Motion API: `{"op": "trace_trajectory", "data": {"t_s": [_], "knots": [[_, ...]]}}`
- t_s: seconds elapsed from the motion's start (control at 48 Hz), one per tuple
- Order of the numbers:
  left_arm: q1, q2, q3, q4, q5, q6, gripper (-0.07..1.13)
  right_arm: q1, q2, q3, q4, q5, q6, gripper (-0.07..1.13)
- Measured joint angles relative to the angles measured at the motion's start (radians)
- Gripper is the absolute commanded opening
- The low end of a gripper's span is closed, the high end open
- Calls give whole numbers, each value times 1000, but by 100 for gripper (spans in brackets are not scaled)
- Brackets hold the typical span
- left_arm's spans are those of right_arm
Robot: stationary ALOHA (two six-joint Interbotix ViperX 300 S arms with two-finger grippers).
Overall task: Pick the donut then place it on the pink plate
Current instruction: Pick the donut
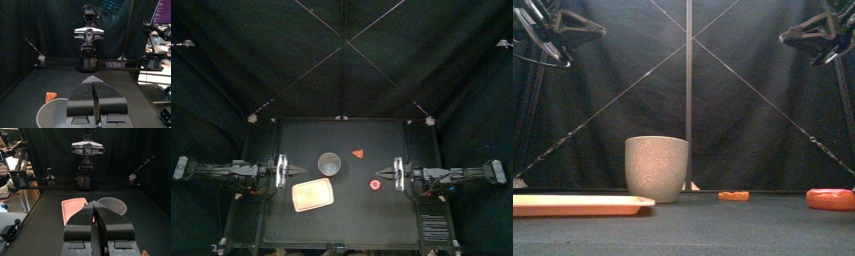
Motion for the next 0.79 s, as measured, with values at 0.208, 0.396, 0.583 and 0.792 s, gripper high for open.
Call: {"op": "trace_trajectory", "data": {"t_s": [0.208, 0.396, 0.583, 0.792], "knots": [[2, 6, 2, -6, -20, -2, -1, -84, 72, 29, -2, 35, 11, 5], [2, 6, 18, -8, -21, -2, -1, -149, 199, 52, 5, 71, 9, 22], [3, 8, 23, -8, -21, 3, -1, -152, 313, 49, 60, 75, 20, 76], [21, 8, 25, -8, -21, 3, -1, -153, 362, 44, 123, 74, 20, 110]]}}
